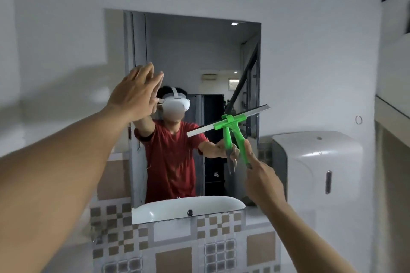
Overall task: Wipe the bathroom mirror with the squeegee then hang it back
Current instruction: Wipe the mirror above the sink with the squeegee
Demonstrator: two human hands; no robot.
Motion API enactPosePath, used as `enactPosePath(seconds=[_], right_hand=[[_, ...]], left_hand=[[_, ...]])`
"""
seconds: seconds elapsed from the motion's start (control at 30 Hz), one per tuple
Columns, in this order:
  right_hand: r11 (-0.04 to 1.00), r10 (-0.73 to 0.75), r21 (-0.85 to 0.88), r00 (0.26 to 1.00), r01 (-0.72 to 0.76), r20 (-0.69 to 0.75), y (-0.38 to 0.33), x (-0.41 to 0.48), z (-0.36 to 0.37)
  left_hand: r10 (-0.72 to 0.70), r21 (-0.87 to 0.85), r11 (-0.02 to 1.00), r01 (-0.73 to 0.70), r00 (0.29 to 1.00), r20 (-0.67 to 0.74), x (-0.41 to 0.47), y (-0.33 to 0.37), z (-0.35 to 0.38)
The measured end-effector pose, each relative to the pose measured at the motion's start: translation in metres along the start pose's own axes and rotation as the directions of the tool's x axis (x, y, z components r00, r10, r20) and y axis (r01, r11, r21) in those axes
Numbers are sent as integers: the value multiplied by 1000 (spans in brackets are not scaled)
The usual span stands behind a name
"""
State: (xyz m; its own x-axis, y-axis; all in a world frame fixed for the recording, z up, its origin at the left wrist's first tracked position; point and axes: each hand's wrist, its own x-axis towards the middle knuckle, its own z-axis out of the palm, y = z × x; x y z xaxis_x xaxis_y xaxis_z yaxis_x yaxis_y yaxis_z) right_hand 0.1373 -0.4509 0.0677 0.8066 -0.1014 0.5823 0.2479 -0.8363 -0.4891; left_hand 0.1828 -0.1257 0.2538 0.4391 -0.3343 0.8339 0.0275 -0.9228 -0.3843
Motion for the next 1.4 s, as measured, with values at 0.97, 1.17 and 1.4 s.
enactPosePath(seconds=[0.97, 1.17, 1.4], right_hand=[[879, -22, 477, 1000, 23, -8, -138, -66, 140], [969, -243, 65, 965, 238, 101, -113, -67, 128], [830, -421, -316, 888, 460, 186, -58, -33, 67]], left_hand=[[-40, -52, 998, 45, 994, 99, 3, -3, -14], [-36, -53, 998, 41, 996, 85, 3, -5, -10], [-44, -88, 995, 50, 997, 62, 1, -3, -10]])
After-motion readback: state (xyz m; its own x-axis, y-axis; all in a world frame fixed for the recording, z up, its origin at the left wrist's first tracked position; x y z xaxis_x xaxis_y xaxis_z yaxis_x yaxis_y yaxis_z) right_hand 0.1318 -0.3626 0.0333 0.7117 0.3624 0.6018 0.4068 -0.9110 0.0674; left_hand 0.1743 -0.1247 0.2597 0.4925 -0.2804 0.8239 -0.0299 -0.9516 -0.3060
